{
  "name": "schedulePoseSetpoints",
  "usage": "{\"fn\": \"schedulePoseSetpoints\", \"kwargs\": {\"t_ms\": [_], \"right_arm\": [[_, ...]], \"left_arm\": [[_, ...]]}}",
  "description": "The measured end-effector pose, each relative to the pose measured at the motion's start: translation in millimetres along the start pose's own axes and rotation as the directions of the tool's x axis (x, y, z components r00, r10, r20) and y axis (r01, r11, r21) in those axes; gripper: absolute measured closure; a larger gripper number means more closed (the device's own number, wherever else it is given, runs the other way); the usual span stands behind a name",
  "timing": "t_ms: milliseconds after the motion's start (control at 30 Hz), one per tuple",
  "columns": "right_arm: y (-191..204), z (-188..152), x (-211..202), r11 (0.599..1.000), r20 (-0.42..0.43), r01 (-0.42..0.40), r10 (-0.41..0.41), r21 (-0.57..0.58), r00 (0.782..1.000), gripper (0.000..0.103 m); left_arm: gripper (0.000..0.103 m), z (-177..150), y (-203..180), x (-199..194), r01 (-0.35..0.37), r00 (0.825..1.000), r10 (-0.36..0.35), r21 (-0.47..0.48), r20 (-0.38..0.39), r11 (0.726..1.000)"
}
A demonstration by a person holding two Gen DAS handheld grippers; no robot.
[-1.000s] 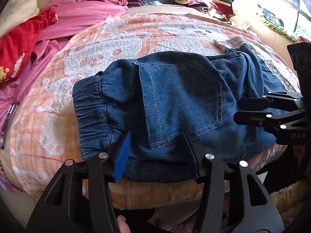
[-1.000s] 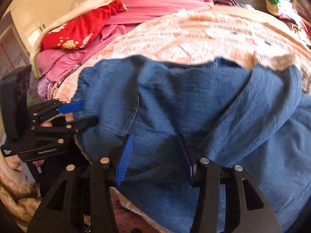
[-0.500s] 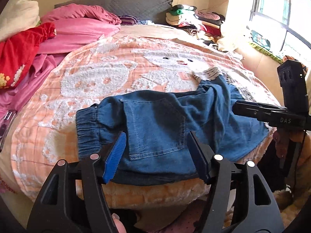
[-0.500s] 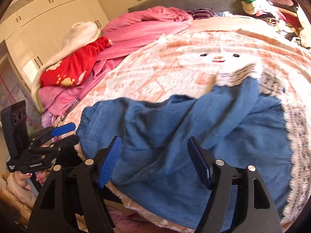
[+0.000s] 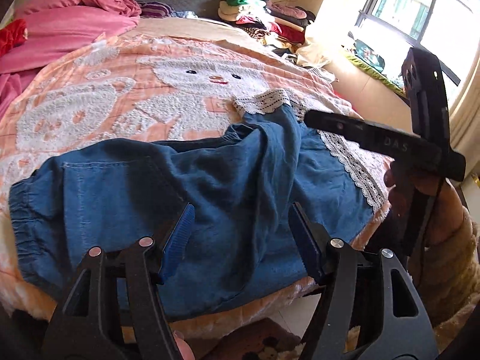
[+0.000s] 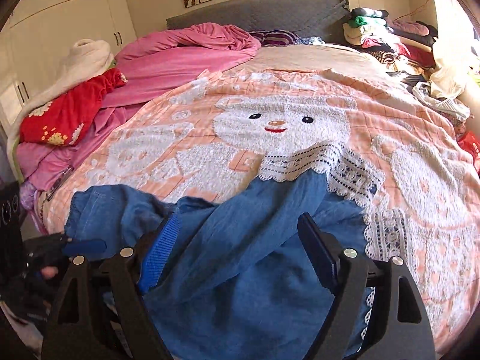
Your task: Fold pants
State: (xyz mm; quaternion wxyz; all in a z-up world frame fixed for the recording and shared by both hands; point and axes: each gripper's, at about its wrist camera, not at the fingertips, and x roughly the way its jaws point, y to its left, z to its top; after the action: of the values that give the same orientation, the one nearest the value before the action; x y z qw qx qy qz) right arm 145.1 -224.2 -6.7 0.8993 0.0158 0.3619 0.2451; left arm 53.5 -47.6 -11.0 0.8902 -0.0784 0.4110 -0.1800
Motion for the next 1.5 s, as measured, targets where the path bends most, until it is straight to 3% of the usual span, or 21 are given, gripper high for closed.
{"fn": "schedulePoseSetpoints", "kwargs": {"t_ms": [133, 433, 800, 867, 933, 967, 1067, 1167, 1433, 1467, 1500], "right_arm": [[-2.9, 24.6, 22.2, 0.998, 0.001, 0.045, -0.045, -0.039, 0.999, 0.023], [-16.1, 51.3, 99.6, 0.991, -0.158, 0.108, -0.12, -0.08, 0.98, 0.023], [-13.3, 69.8, 165.6, 0.978, -0.244, 0.16, -0.189, -0.133, 0.951, 0.025], [-16.1, 68.5, 180.2, 0.968, -0.271, 0.197, -0.234, -0.158, 0.934, 0.033], [-21.0, 66.0, 188.6, 0.97, -0.285, 0.184, -0.223, -0.157, 0.932, 0.036], [-25.0, 65.7, 189.4, 0.975, -0.286, 0.173, -0.206, -0.139, 0.936, 0.041], [-36.2, 67.4, 182.6, 0.979, -0.265, 0.171, -0.195, -0.113, 0.944, 0.068], [-51.6, 67.1, 165.0, 0.993, -0.244, 0.111, -0.117, -0.036, 0.963, 0.092], [-82.4, 56.8, 71.8, 0.993, -0.078, 0.04, -0.032, 0.111, 0.996, 0.093], [-86.7, 52.2, 58.7, 0.991, -0.059, 0.033, -0.025, 0.131, 0.998, 0.093], [-90.7, 47.8, 45.3, 0.989, -0.04, 0.031, -0.026, 0.147, 0.999, 0.093]], "left_arm": [[0.055, 0.2, -8.1, 29.2, 0.054, 0.997, -0.055, -0.022, -0.059, 0.998], [0.078, -2.8, -26.4, 67.0, 0.101, 0.989, -0.104, -0.033, -0.109, 0.994], [0.079, -11.4, -46.2, 69.0, 0.115, 0.986, -0.112, 0.02, -0.127, 0.993], [0.079, -12.2, -47.4, 68.7, 0.117, 0.985, -0.113, 0.023, -0.129, 0.993], [0.079, -12.3, -47.7, 68.5, 0.121, 0.985, -0.118, 0.02, -0.128, 0.992], [0.079, -11.4, -46.7, 68.3, 0.122, 0.985, -0.119, 0.018, -0.128, 0.992], [0.079, -9.2, -45.3, 70.2, 0.128, 0.984, -0.126, 0.004, -0.125, 0.992], [0.079, -6.8, -40.8, 70.8, 0.121, 0.986, -0.12, 0.0, -0.115, 0.993], [0.072, -6.5, -27.0, 65.6, 0.085, 0.993, -0.085, -0.008, -0.081, 0.996], [0.074, -6.1, -27.1, 65.6, 0.077, 0.994, -0.076, 0.0, -0.083, 0.997], [0.087, -5.0, -25.1, 66.5, 0.063, 0.995, -0.063, 0.005, -0.082, 0.998]]}}
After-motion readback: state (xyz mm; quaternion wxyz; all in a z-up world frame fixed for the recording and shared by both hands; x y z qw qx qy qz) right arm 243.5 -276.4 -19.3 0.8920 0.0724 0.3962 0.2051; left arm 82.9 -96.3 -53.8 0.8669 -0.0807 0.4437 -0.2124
